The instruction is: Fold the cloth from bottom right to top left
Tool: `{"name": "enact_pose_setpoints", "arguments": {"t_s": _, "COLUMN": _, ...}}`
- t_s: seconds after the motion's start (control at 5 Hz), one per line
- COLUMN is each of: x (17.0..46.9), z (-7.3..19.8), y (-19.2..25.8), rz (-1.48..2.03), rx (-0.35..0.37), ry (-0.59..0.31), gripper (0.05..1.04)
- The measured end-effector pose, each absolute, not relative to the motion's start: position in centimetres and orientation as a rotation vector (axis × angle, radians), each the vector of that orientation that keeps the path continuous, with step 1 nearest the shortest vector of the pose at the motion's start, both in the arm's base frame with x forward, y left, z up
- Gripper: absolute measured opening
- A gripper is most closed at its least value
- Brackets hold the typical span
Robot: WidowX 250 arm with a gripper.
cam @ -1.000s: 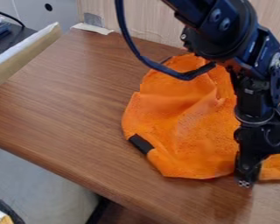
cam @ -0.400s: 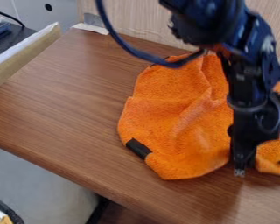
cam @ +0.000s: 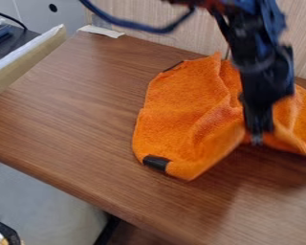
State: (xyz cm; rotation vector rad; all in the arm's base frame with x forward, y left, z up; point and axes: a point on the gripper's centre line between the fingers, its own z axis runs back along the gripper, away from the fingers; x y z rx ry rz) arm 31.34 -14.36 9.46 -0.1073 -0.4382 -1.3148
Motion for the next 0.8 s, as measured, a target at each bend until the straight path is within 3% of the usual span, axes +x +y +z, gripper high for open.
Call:
{"name": "enact_pose_setpoints", "arguments": {"t_s": 0.4, "x": 36.0, "z": 11.9, "y": -8.7, "rz": -1.120, "rx": -0.071, "ry": -0.535, "gripper": 0.062}}
{"name": "enact_pose_setpoints", "arguments": {"t_s": 0.8, "x": 39.1, "z": 8.4, "y": -4.3, "rz": -0.998, "rx": -0.088, "ry": -0.455, "gripper": 0.062}}
